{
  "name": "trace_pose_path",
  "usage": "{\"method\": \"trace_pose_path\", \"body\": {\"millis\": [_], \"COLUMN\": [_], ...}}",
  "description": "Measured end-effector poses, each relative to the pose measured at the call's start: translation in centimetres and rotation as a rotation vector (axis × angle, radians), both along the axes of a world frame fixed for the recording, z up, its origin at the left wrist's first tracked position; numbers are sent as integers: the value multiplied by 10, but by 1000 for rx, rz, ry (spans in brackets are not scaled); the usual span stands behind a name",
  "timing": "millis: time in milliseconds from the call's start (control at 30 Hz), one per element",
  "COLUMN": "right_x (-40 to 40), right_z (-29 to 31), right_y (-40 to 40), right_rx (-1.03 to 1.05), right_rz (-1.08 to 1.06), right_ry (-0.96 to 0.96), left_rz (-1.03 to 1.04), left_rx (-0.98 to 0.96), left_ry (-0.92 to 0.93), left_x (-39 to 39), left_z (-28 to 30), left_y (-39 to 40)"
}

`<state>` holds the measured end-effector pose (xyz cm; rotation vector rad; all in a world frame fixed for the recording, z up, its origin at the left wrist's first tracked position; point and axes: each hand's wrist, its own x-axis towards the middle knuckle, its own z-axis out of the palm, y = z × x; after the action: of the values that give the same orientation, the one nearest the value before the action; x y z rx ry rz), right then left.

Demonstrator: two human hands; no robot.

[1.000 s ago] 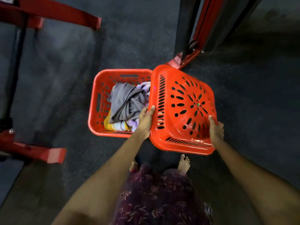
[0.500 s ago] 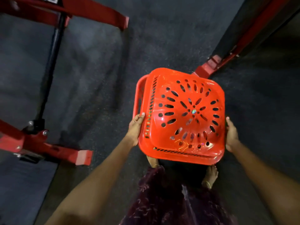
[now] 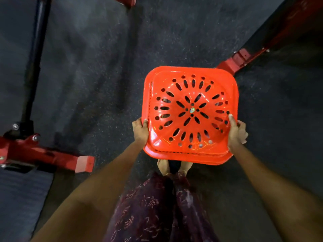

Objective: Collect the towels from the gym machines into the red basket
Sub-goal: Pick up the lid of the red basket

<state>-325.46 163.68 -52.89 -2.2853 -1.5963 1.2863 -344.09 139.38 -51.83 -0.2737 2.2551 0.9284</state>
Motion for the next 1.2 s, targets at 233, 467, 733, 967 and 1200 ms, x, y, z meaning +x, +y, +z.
{"method": "trace_pose_path", "body": {"millis": [233,467,733,967,1200], "right_x": [-1,16,19,23,0], "right_z": [-9,-13,-17,-10,29], "right_y": [8,-9,-27,-16,-9], "right_rx": [125,70,-45,-229,-250], "right_rz": [63,23,144,252,385], "right_ry": [11,-37,-29,74,-199], "left_rz": [72,99,-3,-147,-169], "left_rx": [21,-11,-19,-98,-164], "left_ry": [-39,-15,-107,-159,-179], "left_x": [2,7,25,21,17], "left_z": [-22,-22,-23,-26,13], "left_y": [10,22,9,9,24]}}
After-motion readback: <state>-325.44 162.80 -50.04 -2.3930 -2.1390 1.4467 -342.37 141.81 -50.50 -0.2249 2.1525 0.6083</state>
